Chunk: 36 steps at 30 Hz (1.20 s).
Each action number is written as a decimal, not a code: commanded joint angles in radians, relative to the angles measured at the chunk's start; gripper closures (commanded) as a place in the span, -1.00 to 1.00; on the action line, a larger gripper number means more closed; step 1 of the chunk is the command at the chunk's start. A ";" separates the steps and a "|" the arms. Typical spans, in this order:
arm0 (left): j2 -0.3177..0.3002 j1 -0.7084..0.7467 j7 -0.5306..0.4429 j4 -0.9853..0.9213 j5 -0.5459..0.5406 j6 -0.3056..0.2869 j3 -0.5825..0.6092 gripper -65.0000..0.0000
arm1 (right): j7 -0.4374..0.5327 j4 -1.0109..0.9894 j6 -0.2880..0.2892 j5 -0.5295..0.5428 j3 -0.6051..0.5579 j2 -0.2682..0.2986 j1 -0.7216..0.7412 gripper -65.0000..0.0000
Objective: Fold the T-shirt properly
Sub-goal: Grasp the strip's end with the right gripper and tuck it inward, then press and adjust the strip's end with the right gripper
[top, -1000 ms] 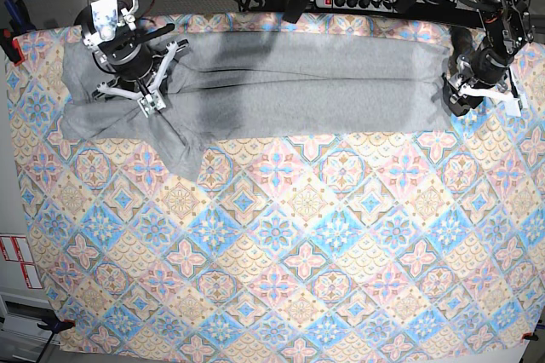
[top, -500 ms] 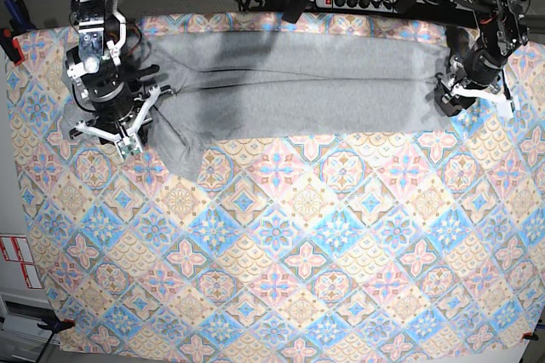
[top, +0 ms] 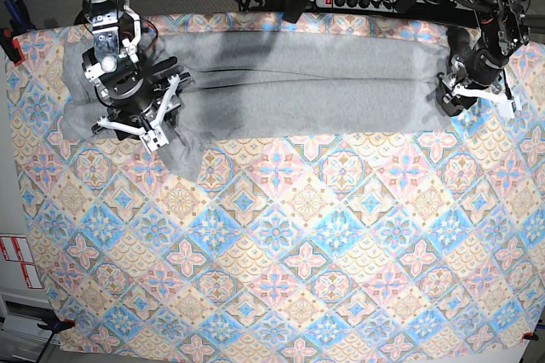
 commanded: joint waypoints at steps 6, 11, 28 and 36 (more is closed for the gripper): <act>-0.014 -0.001 -0.011 0.013 -0.007 -0.007 -0.007 -0.03 | 0.022 -0.064 -0.006 -0.007 0.003 0.011 0.035 0.12; -0.014 -0.001 -0.011 0.013 -0.007 -0.007 -0.007 -0.03 | 0.024 -0.113 -0.006 -0.007 0.003 0.011 0.046 0.12; -0.014 -0.001 -0.013 0.013 -0.010 -0.007 -0.007 -0.03 | 0.054 -0.225 -0.004 -0.007 -0.023 0.011 0.103 0.13; -0.014 -0.001 -0.011 0.013 -0.012 -0.007 -0.007 -0.03 | 0.054 -0.225 -0.001 -0.007 -0.020 0.011 0.108 0.80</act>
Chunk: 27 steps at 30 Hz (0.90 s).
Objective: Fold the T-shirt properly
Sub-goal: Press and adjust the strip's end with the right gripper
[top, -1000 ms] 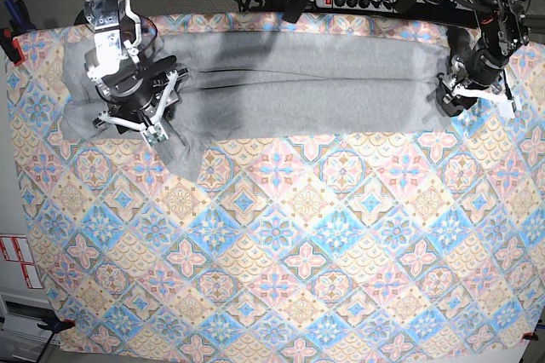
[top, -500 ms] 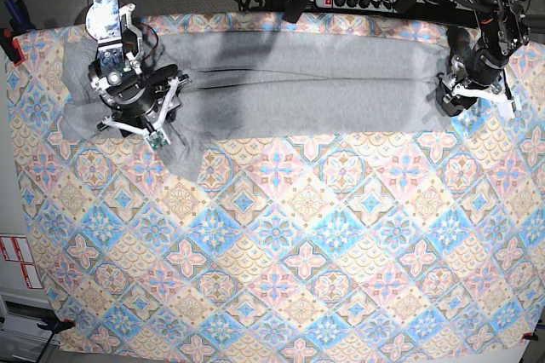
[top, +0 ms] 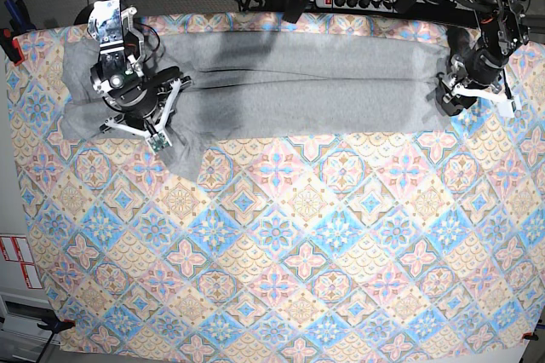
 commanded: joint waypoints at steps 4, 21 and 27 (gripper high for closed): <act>-0.015 -0.002 -0.012 0.013 -0.012 -0.007 -0.007 -0.03 | 0.013 0.018 -0.002 0.004 0.012 0.011 0.011 0.99; -0.015 -0.002 -0.015 0.013 -0.009 -0.007 -0.007 -0.03 | 0.010 0.290 -0.002 0.005 0.015 0.014 -0.188 1.00; -0.015 -0.002 -0.015 0.013 -0.009 -0.007 -0.007 -0.03 | 0.012 0.314 -0.002 0.004 0.038 0.015 -0.267 1.00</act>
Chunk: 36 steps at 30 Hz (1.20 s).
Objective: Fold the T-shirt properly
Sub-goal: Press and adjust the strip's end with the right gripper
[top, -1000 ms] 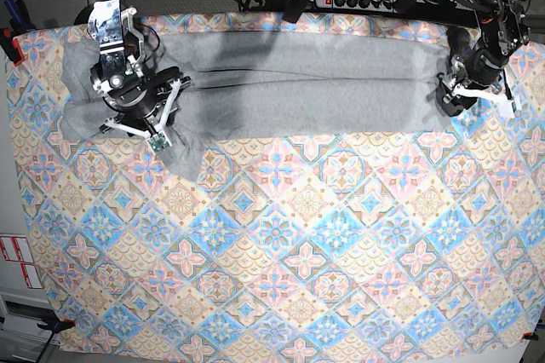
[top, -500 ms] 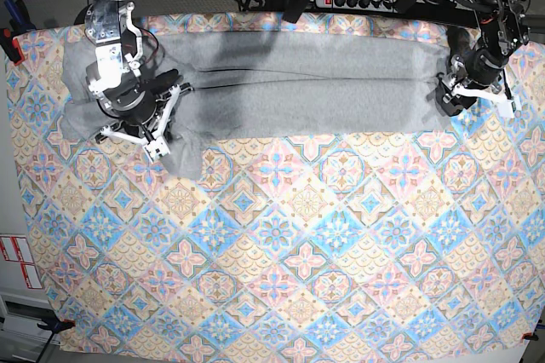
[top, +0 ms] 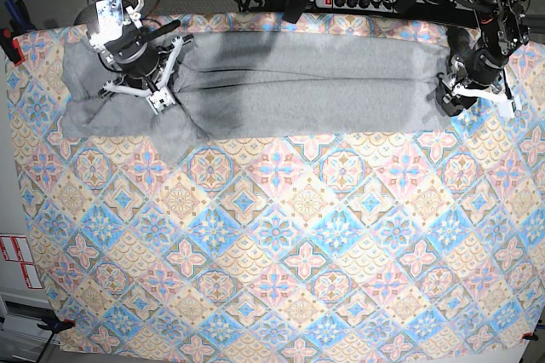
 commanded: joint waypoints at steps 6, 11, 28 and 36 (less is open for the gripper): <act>-0.015 -0.002 -0.012 0.012 -0.009 -0.007 -0.007 -0.03 | 0.020 0.049 -0.005 0.002 0.027 0.010 -0.057 1.00; -0.015 -0.002 -0.014 0.010 -0.009 -0.007 -0.007 -0.03 | 0.011 0.049 -0.005 0.002 0.017 0.010 -0.080 1.00; -0.015 -0.002 -0.009 0.010 -0.010 -0.007 -0.007 -0.03 | 0.020 0.044 -0.009 0.002 0.027 0.010 -0.080 0.50; -0.015 -0.002 -0.009 0.010 -0.012 -0.007 -0.007 -0.03 | 0.118 0.047 -0.009 0.007 0.012 0.005 -0.046 0.56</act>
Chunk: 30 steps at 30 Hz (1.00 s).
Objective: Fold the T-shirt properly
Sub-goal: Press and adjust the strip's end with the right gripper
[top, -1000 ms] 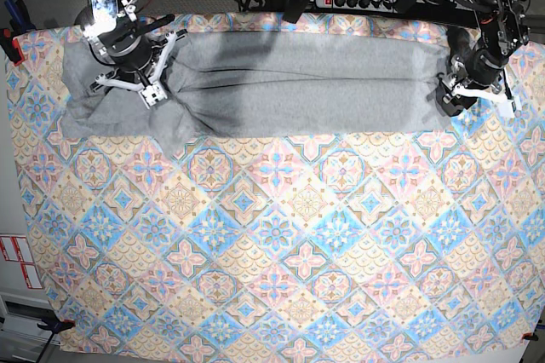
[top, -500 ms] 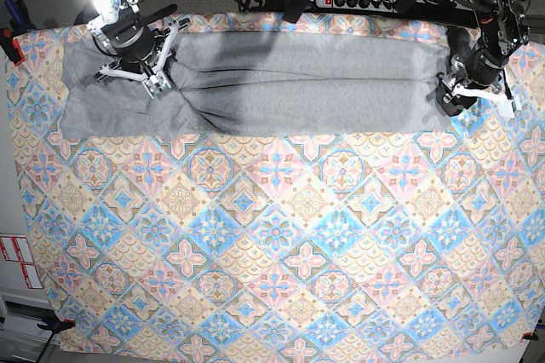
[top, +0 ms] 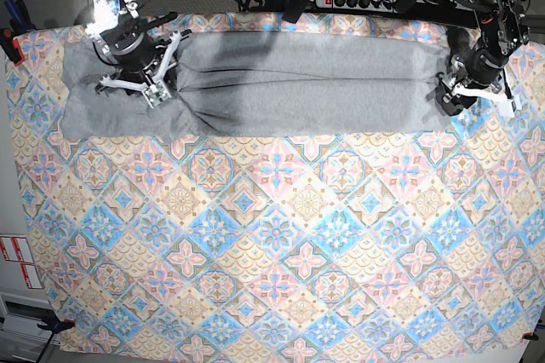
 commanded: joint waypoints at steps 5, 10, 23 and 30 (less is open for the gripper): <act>-0.015 -0.002 -0.012 0.012 -0.012 -0.007 -0.007 -0.03 | 0.035 0.018 -0.006 0.005 -0.044 0.005 0.050 0.56; -0.015 -0.002 -0.012 0.012 -0.010 -0.007 -0.007 -0.03 | 0.037 0.014 -0.006 0.003 -0.044 -0.042 0.111 0.56; -0.019 -0.002 -0.015 0.012 -0.009 -0.007 -0.013 -0.03 | 0.037 -0.416 -0.006 0.003 -0.047 -0.091 0.293 0.94; -0.021 -0.002 -0.012 0.012 -0.007 -0.005 -0.013 -0.05 | 0.038 -0.445 -0.004 0.005 -0.049 -0.091 0.287 0.96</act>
